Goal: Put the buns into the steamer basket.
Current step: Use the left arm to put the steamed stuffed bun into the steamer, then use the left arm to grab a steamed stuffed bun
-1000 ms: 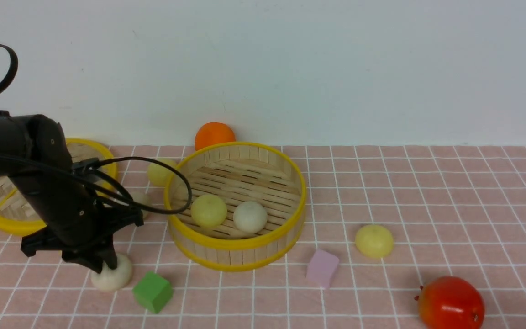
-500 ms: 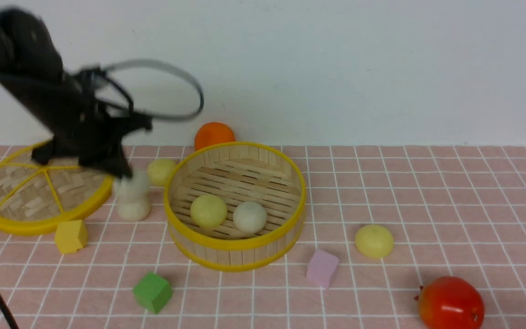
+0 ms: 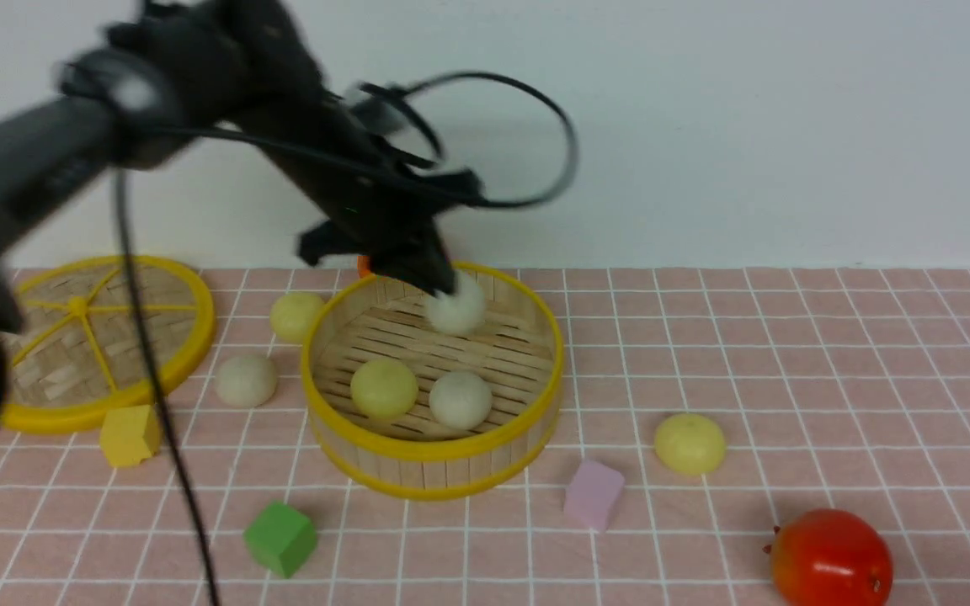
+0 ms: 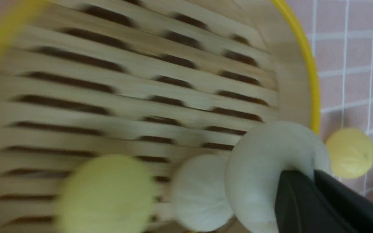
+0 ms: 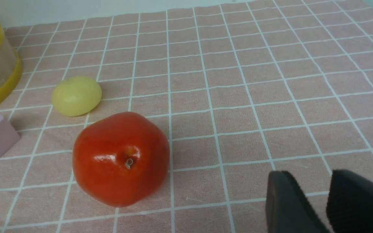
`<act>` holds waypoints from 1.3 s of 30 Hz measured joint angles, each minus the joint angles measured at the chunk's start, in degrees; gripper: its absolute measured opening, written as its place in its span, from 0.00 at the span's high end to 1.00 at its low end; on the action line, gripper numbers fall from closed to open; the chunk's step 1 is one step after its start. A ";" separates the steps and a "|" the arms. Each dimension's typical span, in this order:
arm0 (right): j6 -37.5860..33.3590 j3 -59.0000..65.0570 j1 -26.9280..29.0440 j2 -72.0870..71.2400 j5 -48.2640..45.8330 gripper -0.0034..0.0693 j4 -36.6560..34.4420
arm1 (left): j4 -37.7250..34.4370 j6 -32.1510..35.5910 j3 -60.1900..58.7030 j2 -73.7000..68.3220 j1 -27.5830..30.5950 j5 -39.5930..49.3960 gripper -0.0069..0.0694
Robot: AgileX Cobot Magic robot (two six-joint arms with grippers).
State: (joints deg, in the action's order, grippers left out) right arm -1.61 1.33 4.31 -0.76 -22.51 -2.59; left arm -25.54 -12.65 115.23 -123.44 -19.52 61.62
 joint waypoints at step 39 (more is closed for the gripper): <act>0.00 0.00 0.00 0.00 0.00 0.62 0.00 | 19.16 -6.77 -7.60 1.35 12.78 -2.86 0.57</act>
State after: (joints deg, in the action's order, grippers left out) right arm -1.61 1.33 4.31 -0.76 -22.51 -2.59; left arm -6.38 -19.42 107.63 -122.09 -6.74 58.76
